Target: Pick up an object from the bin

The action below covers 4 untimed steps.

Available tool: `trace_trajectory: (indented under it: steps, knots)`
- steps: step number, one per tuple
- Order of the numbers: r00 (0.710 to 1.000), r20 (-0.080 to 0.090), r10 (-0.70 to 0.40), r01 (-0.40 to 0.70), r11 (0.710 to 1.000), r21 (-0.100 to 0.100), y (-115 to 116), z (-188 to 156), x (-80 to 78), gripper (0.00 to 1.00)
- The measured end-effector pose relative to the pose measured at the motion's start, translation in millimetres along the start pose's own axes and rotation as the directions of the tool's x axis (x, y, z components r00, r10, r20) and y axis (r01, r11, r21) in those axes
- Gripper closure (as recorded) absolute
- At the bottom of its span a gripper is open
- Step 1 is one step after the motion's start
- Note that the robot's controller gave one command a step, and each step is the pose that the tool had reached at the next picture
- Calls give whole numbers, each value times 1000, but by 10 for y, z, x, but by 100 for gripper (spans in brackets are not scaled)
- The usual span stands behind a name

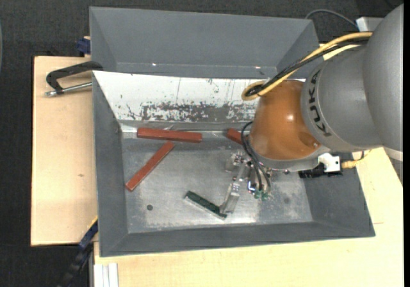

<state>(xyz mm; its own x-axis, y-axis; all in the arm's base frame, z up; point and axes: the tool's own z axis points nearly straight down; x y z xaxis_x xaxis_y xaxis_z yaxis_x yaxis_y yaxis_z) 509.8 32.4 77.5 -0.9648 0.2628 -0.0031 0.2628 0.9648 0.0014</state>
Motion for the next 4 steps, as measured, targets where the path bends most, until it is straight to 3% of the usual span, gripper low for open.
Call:
trace_trajectory:
  steps: [1,2,3,4]
  knots:
    - [992,-1,127,-127,992,-1,110,20,40,0]
    - [989,0,-146,146,989,1,503,-119,237,0]
    - [998,-1,66,-66,998,-1,1065,68,441,100]
    - [998,-1,66,-66,998,-1,1064,68,441,100]
